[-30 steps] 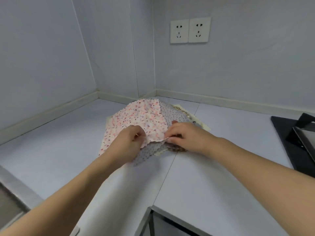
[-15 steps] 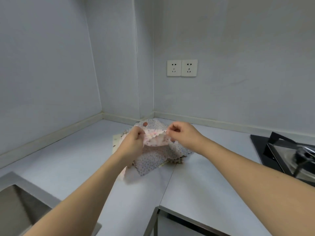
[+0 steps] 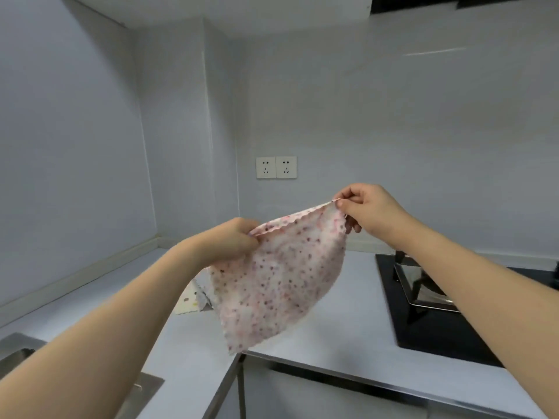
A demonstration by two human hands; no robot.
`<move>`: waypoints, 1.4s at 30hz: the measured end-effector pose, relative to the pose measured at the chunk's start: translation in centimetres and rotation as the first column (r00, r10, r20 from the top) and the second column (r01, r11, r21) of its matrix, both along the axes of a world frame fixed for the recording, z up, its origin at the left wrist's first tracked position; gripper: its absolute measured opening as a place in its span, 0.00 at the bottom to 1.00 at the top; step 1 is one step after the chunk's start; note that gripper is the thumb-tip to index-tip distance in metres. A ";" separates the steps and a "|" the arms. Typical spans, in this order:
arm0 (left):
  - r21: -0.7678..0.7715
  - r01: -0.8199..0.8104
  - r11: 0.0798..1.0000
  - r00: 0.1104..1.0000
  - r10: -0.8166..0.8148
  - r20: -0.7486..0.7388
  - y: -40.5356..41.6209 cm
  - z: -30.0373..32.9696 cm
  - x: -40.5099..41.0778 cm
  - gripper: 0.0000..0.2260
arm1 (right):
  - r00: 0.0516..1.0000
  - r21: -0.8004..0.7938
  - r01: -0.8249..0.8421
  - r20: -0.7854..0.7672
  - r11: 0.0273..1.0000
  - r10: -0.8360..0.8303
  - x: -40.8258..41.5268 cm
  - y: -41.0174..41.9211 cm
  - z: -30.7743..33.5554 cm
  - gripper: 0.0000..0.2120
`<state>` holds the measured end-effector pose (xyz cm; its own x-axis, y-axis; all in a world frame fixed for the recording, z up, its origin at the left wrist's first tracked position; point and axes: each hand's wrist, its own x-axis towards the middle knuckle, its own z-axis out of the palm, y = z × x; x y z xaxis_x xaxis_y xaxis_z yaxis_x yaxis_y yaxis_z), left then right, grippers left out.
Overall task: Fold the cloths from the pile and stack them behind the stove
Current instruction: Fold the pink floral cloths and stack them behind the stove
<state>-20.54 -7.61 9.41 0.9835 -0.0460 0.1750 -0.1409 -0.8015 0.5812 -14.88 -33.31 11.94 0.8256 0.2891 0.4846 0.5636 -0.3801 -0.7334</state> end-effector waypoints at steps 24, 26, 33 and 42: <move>0.157 -0.053 0.986 0.988 0.075 -0.138 -6.7 -16.1 18.5 0.14 | 0.868 -0.350 0.192 -0.376 0.917 -0.325 15.2 -5.6 -15.9 0.08; 0.262 -0.021 0.965 0.993 0.050 -0.106 -6.4 -16.8 20.1 0.15 | 0.858 -0.313 0.230 -0.381 0.921 -0.344 17.1 -5.7 -17.0 0.08; 0.518 -0.122 0.847 0.978 0.014 0.208 -4.5 -16.8 21.5 0.08 | 0.875 -0.175 0.306 -0.336 0.936 -0.349 18.4 -6.5 -17.6 0.09; 0.566 0.014 0.824 0.836 -0.320 0.445 -4.1 -19.3 11.0 0.14 | 0.961 -0.487 0.235 -0.014 0.841 -0.277 9.2 -8.4 -18.0 0.08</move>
<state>-9.57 -11.69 -9.88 0.7261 -0.4347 0.5328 -0.4478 -0.8869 -0.1134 -5.66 -41.75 -6.04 0.9323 0.2395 0.2710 0.3445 -0.8164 -0.4636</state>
